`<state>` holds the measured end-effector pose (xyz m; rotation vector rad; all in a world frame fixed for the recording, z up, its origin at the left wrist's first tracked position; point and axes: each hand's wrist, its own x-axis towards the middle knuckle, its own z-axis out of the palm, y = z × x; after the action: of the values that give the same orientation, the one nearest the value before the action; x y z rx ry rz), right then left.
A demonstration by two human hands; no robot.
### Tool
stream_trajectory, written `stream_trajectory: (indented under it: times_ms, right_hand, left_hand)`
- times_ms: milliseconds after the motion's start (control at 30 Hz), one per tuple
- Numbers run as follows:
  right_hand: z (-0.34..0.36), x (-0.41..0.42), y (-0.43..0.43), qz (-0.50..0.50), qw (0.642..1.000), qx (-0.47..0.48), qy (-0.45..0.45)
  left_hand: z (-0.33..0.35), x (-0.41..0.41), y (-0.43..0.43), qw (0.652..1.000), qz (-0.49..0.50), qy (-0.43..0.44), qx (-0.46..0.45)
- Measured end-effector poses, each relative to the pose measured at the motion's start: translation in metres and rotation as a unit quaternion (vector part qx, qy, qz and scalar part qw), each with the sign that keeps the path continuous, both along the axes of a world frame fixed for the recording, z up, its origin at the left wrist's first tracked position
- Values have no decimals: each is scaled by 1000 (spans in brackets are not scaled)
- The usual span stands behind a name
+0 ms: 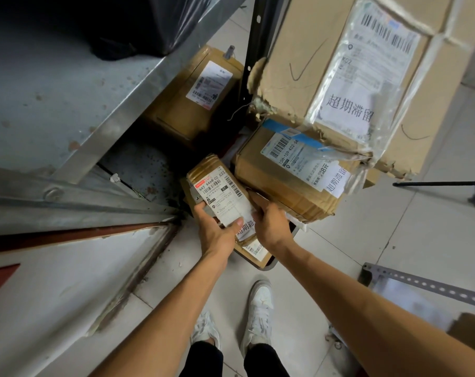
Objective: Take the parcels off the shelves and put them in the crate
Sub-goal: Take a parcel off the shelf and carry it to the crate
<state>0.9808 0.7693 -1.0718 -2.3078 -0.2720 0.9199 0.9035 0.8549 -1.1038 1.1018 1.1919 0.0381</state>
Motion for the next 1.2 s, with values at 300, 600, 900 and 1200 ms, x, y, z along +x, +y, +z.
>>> stream_trajectory:
  times_ms: [300, 600, 900, 1200]
  right_hand:
    - [4, 5, -1, 21, 999, -17, 30]
    - [6, -1, 9, 40, 998, -33, 43]
    - [5, -8, 12, 19, 997, -31, 61]
    - [3, -9, 11, 4, 997, -18, 81]
  left_hand:
    - [-4, -10, 8, 999, -33, 6, -23]
    - [-9, -21, 23, 998, -38, 46, -30]
    - [-12, -28, 28, 997, -42, 50, -37]
    - [-15, -36, 29, 997, -48, 44, -47]
